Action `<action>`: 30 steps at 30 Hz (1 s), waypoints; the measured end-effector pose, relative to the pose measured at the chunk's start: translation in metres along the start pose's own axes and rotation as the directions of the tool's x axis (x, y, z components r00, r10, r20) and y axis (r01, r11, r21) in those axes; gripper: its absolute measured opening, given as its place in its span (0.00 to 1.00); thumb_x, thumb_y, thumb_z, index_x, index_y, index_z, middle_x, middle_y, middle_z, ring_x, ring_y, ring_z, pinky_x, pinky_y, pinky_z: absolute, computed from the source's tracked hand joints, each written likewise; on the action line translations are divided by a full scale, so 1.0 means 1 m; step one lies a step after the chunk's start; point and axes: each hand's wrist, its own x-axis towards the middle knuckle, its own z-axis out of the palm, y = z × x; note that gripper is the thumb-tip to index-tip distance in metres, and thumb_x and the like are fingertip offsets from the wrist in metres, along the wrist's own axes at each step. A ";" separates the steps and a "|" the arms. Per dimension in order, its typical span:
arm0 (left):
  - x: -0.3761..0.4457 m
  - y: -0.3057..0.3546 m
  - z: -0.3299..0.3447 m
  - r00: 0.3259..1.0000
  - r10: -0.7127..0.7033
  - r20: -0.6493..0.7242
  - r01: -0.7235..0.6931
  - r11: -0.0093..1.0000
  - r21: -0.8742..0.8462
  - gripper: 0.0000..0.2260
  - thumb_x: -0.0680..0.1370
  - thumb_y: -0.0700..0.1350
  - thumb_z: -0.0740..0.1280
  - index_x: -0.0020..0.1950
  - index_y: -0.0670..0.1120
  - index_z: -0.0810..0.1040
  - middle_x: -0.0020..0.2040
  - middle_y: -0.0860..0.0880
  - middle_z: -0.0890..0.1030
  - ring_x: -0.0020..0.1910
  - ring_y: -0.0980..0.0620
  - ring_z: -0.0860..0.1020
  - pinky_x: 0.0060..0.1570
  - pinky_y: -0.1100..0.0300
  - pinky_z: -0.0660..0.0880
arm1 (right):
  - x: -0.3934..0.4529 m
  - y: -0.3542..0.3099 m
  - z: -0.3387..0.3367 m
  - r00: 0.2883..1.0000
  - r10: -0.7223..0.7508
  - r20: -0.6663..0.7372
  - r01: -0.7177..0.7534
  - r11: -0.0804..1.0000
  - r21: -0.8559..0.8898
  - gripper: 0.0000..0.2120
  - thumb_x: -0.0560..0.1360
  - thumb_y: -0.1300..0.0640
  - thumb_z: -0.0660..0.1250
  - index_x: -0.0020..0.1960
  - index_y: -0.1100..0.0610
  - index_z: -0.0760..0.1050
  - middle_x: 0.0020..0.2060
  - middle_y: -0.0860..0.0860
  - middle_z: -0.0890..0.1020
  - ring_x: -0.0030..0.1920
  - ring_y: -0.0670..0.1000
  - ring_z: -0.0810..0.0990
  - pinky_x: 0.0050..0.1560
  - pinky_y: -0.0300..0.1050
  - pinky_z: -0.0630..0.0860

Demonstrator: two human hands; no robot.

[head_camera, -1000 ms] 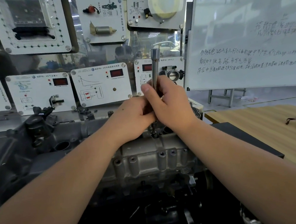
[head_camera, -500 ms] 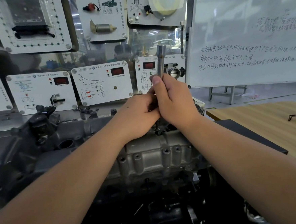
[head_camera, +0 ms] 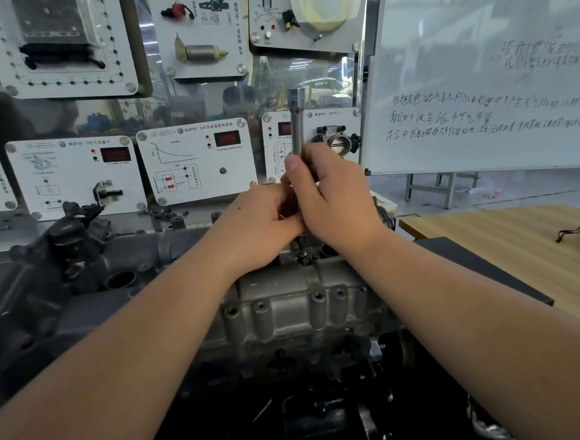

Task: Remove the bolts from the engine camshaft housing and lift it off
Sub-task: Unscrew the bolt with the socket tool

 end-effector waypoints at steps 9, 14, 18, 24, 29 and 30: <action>0.000 0.000 -0.001 1.000 0.002 0.002 -0.002 1.000 0.005 0.10 0.77 0.45 0.71 0.42 0.60 0.77 0.34 0.67 0.80 0.33 0.67 0.78 0.31 0.74 0.69 | -0.001 0.000 0.000 0.999 0.034 -0.014 -0.033 0.998 0.058 0.13 0.78 0.45 0.65 0.48 0.54 0.72 0.35 0.49 0.80 0.38 0.46 0.78 0.37 0.43 0.74; -0.001 0.000 0.001 1.000 0.008 0.019 -0.007 1.000 -0.027 0.05 0.79 0.44 0.69 0.52 0.54 0.82 0.43 0.56 0.85 0.43 0.58 0.83 0.45 0.60 0.80 | 0.000 0.000 0.000 0.999 0.051 -0.004 -0.051 0.996 0.068 0.16 0.81 0.50 0.61 0.41 0.61 0.71 0.32 0.53 0.78 0.34 0.49 0.75 0.33 0.44 0.71; -0.001 0.001 0.000 1.000 0.005 0.022 -0.004 0.999 -0.035 0.08 0.79 0.42 0.69 0.57 0.50 0.82 0.46 0.53 0.86 0.45 0.57 0.84 0.50 0.54 0.81 | 0.000 0.000 -0.001 0.998 0.050 0.042 -0.054 0.993 0.106 0.18 0.82 0.51 0.56 0.42 0.61 0.76 0.33 0.55 0.80 0.36 0.49 0.76 0.35 0.43 0.72; 0.001 -0.002 0.000 1.000 0.002 -0.016 -0.002 1.000 -0.021 0.09 0.76 0.46 0.72 0.51 0.60 0.79 0.42 0.64 0.83 0.40 0.63 0.81 0.39 0.64 0.75 | -0.001 -0.001 -0.001 0.997 0.037 0.064 -0.042 0.997 0.071 0.15 0.80 0.46 0.65 0.53 0.59 0.76 0.36 0.51 0.81 0.37 0.47 0.79 0.38 0.44 0.75; -0.001 -0.002 0.001 1.000 0.013 -0.007 -0.013 0.997 -0.071 0.09 0.75 0.48 0.71 0.52 0.60 0.79 0.45 0.58 0.85 0.44 0.59 0.83 0.49 0.53 0.81 | 0.000 0.000 -0.003 0.999 0.020 0.032 -0.021 0.999 0.043 0.14 0.82 0.52 0.63 0.41 0.60 0.71 0.30 0.47 0.73 0.33 0.46 0.72 0.31 0.36 0.67; -0.001 -0.002 0.001 1.000 0.006 0.004 -0.006 0.996 -0.087 0.09 0.75 0.47 0.70 0.54 0.58 0.80 0.45 0.57 0.86 0.44 0.57 0.84 0.50 0.52 0.81 | 0.000 0.000 -0.003 0.999 0.025 0.043 -0.027 0.998 0.053 0.15 0.82 0.53 0.62 0.40 0.60 0.70 0.29 0.47 0.71 0.32 0.47 0.71 0.31 0.36 0.65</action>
